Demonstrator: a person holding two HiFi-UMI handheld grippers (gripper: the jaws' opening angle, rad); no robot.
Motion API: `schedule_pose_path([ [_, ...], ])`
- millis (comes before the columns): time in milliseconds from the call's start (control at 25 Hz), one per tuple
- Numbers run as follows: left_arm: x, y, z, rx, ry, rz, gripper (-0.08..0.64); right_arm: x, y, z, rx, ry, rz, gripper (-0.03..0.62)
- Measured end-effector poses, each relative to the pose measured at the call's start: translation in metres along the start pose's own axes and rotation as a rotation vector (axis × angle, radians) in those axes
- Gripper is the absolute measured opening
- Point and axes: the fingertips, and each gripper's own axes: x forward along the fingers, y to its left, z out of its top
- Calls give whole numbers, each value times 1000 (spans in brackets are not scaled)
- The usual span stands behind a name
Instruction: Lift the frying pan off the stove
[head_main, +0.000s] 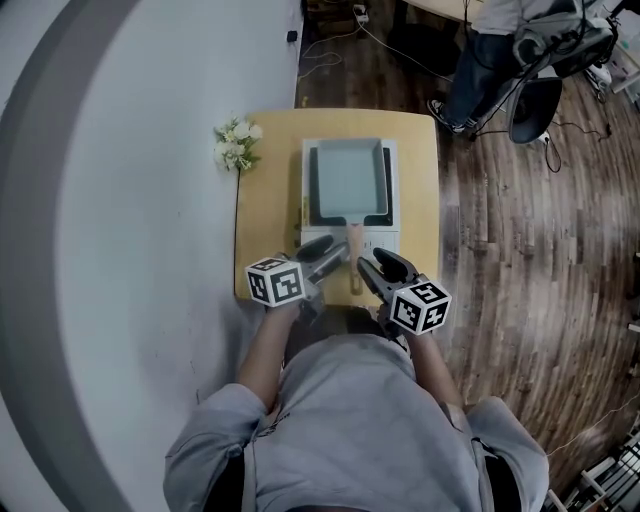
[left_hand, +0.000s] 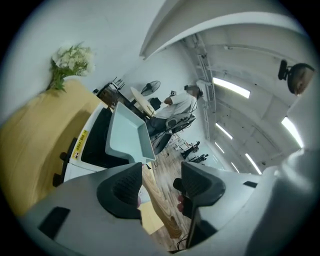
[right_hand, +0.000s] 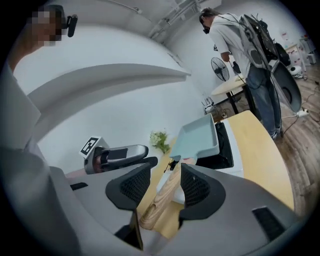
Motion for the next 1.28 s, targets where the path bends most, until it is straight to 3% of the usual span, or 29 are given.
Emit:
schedule_pose_path([
  [280,26,25,-27,-171,116,-80,229,11,-11,-31,189,77,73,181],
  [480,40,30,-40,-258,190,-142,230,20,-15,-46,263,125,109,192],
  [680,55,29,-45,-366,221,-225,230,27,-11,-57,382,153,185,193],
  [1000,72,31,-56,-401,298,-263,230,37,0,-66,468,197,270,188],
  [1280,79,27,-59,-444,329,-289,203,38,6,-66,549,204,322,129],
])
